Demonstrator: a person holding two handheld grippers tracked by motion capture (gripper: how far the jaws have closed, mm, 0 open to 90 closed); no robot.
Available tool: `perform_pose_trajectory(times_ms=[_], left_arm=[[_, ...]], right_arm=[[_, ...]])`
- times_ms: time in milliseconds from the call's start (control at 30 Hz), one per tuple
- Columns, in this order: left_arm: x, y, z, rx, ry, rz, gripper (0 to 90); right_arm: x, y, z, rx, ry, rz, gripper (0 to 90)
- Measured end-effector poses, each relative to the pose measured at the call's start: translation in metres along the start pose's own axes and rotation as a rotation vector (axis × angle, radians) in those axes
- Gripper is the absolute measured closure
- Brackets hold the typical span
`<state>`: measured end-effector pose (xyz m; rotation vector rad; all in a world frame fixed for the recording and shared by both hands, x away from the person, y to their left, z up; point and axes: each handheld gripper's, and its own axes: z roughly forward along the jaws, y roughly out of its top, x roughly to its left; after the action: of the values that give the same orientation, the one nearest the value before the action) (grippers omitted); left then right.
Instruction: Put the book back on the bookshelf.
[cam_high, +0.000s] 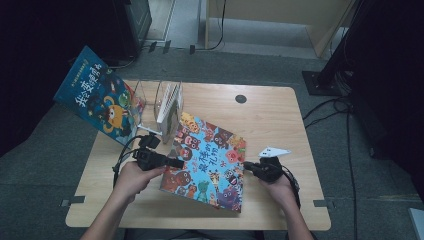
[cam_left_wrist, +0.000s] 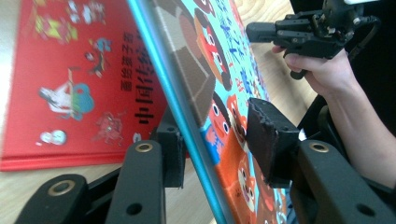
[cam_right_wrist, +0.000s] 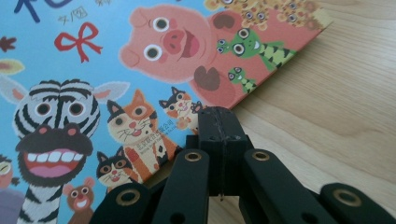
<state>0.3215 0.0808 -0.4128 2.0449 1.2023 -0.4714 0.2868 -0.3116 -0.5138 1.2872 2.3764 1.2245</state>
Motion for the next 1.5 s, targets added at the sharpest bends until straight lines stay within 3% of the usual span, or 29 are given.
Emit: perform_pose_trajectory(times_ms=[67, 233, 500, 633, 800, 1100, 1300, 1400, 1500], left_arm=[[-0.006, 0.004, -0.002, 0.011, -0.001, 0.009, 61.7], [-0.017, 0.012, -0.006, 0.025, 0.018, 0.037, 62.2], [-0.025, 0.023, -0.011, 0.048, 0.076, 0.054, 62.0], [-0.032, 0.028, -0.018, 0.066, 0.087, 0.081, 63.4], [-0.036, 0.034, -0.018, 0.091, 0.111, 0.082, 63.7], [-0.031, 0.051, -0.016, 0.12, 0.088, 0.055, 68.5], [-0.035, 0.062, -0.015, 0.122, 0.039, 0.039, 74.7], [-0.037, 0.067, -0.019, 0.136, 0.047, 0.034, 76.7], [-0.043, 0.071, -0.023, 0.16, 0.065, 0.04, 78.1]], right_arm=[[0.002, 0.001, 0.0, 0.006, -0.011, -0.026, 90.0], [0.002, 0.001, 0.0, 0.006, -0.006, -0.018, 90.0], [0.007, -0.001, 0.002, -0.008, 0.043, -0.007, 90.0], [0.014, 0.003, 0.009, -0.007, 0.054, -0.042, 90.0], [0.029, 0.007, 0.019, -0.007, 0.063, -0.115, 90.0], [0.034, 0.009, 0.022, -0.006, 0.056, -0.128, 90.0], [0.033, 0.009, 0.023, -0.009, 0.065, -0.136, 88.3], [0.03, 0.009, 0.021, -0.008, 0.085, -0.14, 83.5], [0.028, 0.008, 0.016, -0.005, 0.067, -0.148, 83.5]])
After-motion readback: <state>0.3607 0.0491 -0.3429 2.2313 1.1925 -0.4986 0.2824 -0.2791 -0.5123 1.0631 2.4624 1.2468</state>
